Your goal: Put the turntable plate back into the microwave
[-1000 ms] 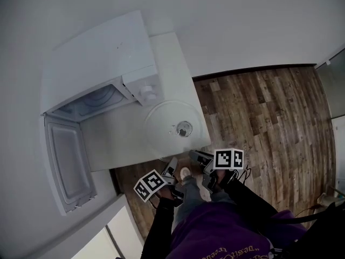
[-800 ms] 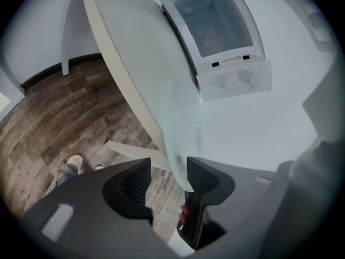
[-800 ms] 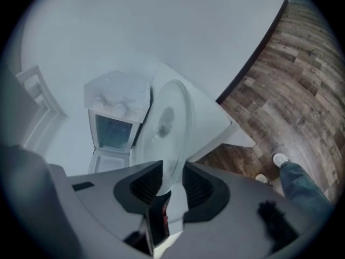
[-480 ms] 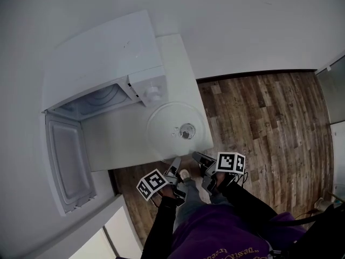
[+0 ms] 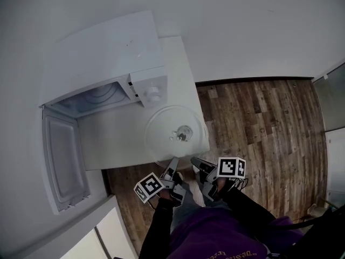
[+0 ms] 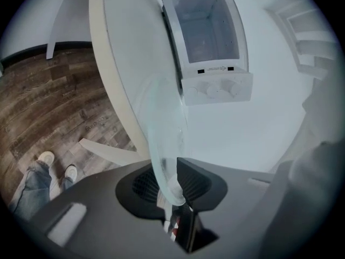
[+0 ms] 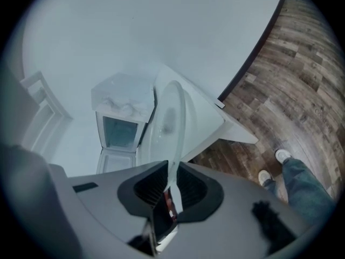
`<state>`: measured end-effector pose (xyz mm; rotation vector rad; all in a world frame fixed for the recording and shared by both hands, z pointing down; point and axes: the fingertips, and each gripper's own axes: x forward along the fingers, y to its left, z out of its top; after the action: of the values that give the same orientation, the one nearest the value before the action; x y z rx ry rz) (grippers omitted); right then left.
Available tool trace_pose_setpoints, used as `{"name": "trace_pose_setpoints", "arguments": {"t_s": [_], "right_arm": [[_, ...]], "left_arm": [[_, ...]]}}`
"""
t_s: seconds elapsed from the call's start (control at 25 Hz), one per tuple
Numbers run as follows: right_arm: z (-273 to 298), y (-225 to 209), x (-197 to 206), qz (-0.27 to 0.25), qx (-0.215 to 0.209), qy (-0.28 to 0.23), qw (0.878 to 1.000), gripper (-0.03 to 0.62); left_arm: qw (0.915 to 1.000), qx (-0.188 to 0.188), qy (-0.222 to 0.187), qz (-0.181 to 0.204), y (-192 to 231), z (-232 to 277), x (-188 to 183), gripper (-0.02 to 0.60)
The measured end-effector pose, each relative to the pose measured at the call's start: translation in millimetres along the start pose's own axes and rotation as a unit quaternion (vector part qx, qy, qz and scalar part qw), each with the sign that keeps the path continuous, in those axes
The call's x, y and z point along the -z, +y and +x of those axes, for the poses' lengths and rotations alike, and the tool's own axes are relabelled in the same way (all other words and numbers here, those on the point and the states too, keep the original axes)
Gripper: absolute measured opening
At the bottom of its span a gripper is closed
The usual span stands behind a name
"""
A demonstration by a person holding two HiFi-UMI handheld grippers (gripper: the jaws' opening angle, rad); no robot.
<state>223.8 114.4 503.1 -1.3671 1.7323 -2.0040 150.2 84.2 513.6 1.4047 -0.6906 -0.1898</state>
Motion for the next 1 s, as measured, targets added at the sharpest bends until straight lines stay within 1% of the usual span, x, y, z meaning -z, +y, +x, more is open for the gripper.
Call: {"name": "trace_pose_setpoints", "arguments": {"t_s": [0.08,0.24,0.32,0.4,0.48,0.6,0.64,0.8,0.92,1.0], "right_arm": [[-5.2,2.5,-0.3,0.002,-0.002,-0.004,1.0,0.057],[-12.8,9.4,-4.5,0.01,-0.012,-0.015,1.0,0.055],[-16.5,14.7,-3.7,0.007,-0.017,-0.017,1.0,0.057],[-21.1,19.1,-3.1,-0.006,-0.018,-0.019,1.0,0.064],[-24.5,22.3,-3.5,-0.019,-0.017,-0.022,0.999,0.066],[-22.9,30.1,5.0,-0.024,-0.026,-0.014,0.999,0.066],[-22.2,35.3,8.7,-0.025,-0.034,-0.009,0.999,0.066],[-17.6,65.0,23.8,-0.047,-0.067,0.014,0.997,0.069],[-5.0,93.1,34.9,-0.085,-0.098,0.037,0.991,0.071],[6.5,105.1,42.8,-0.096,-0.106,0.048,0.989,0.071]], "left_arm": [[0.9998,0.015,-0.012,0.005,-5.5,1.1,0.2,0.08],[0.9976,0.035,-0.051,0.029,-18.7,-0.8,1.2,0.064],[0.9958,0.052,-0.067,0.034,-25.6,-5.4,1.4,0.052],[0.9942,0.07,-0.074,0.035,-32.2,-9.0,1.5,0.051],[0.9928,0.086,-0.079,0.024,-36.5,-10.7,1.7,0.049],[0.9896,0.105,-0.097,-0.016,-40.7,-24.0,2.9,0.043],[0.9884,0.11,-0.103,-0.02,-43.2,-30.2,2.1,0.043],[0.9854,0.116,-0.124,0.009,-56.9,-59.9,-11.7,0.04],[0.9781,0.132,-0.158,0.025,-67.6,-85.1,-29.9,0.035],[0.9738,0.135,-0.18,0.031,-68.1,-100.2,-43.4,0.035]]}}
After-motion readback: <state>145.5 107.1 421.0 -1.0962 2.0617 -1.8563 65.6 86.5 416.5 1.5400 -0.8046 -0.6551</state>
